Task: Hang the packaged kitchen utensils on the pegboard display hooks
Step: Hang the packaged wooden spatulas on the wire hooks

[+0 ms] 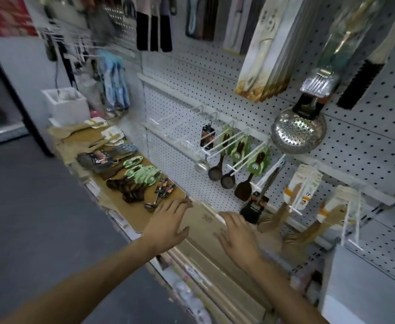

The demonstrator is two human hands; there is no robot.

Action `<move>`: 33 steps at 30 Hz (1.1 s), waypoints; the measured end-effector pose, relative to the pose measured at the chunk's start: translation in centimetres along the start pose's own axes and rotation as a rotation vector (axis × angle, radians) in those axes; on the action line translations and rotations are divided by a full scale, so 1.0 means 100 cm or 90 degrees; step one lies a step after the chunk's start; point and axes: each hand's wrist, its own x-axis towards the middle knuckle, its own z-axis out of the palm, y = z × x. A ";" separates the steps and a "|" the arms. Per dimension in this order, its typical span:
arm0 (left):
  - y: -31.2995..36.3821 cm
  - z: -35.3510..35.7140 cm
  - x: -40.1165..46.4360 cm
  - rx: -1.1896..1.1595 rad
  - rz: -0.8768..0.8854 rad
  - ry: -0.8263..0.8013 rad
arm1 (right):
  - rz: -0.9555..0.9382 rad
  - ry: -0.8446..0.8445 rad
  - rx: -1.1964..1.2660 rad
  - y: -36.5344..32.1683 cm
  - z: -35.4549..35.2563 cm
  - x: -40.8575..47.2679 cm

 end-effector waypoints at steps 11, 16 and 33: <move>-0.154 -0.069 -0.099 0.012 -0.031 -0.025 | -0.010 -0.016 0.043 -0.176 0.070 0.054; -0.219 -0.102 -0.135 0.004 -0.055 -0.033 | 0.014 -0.044 0.071 -0.254 0.094 0.085; -0.424 -0.108 -0.097 -0.015 -0.161 -0.044 | -0.010 -0.109 0.078 -0.328 0.194 0.257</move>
